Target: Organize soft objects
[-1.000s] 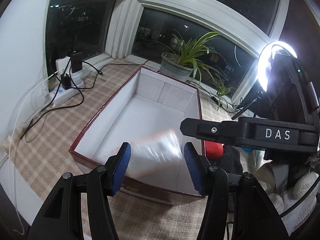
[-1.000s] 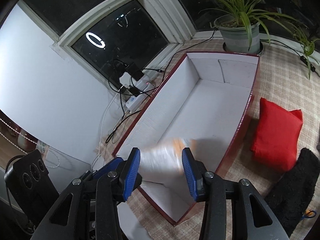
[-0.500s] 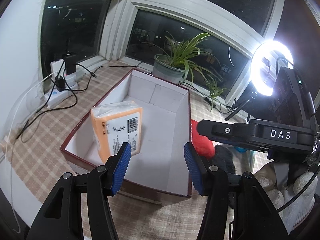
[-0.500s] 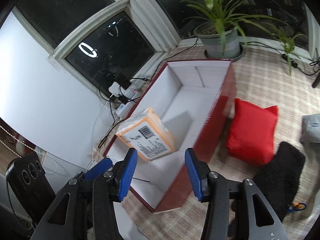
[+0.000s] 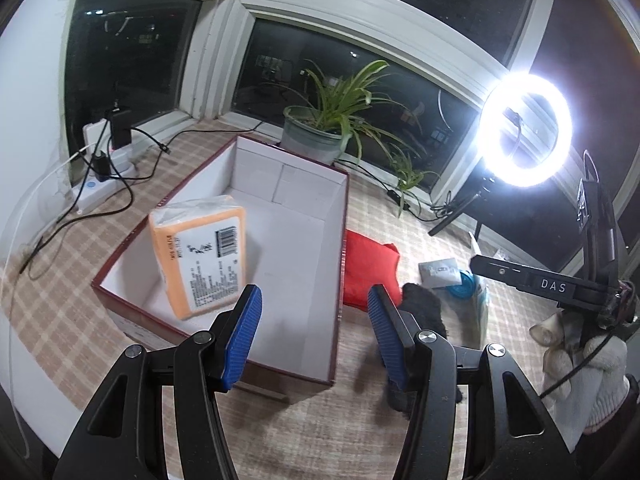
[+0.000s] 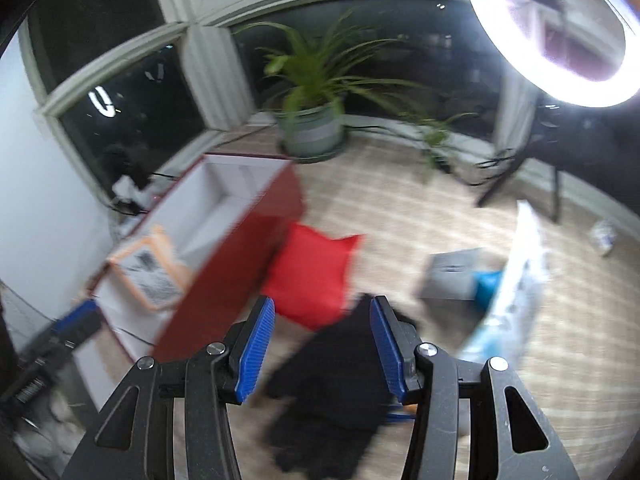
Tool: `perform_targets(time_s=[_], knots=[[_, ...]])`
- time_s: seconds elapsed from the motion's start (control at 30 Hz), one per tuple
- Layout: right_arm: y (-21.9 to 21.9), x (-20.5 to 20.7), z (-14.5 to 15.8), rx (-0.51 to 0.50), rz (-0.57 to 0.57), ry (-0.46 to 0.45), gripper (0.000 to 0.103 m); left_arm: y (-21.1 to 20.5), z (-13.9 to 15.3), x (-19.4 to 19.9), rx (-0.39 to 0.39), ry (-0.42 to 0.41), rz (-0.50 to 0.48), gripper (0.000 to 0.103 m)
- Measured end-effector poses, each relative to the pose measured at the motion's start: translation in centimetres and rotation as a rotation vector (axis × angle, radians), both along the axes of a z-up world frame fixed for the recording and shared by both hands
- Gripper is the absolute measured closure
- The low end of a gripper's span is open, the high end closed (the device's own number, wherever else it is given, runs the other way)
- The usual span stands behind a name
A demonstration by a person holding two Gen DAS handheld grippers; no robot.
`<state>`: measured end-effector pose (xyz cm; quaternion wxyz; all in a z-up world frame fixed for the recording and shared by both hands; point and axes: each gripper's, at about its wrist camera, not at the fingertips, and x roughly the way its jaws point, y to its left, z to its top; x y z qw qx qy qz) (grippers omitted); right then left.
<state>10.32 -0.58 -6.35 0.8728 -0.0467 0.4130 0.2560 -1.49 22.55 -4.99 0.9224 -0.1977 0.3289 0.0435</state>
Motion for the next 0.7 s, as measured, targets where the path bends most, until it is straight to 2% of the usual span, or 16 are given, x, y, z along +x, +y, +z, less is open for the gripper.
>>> perform_targets(time_s=[0.17,0.4,0.7], knots=[[-4.2,1.5,-0.5,-0.059,-0.080,0.006,0.057,-1.3,0.4,0.3,-0.010,-0.009,-0.031,0.049],[-8.1,4.8,-2.2,-0.070,-0.162,0.113,0.057,-4.8,0.7,1.5,-0.039,-0.015,-0.124,0.048],[-7.5,7.9,-3.8,-0.170,-0.170,0.158,0.057,-8.2,0.4,2.2,-0.055,-0.006,-0.198,0.048]])
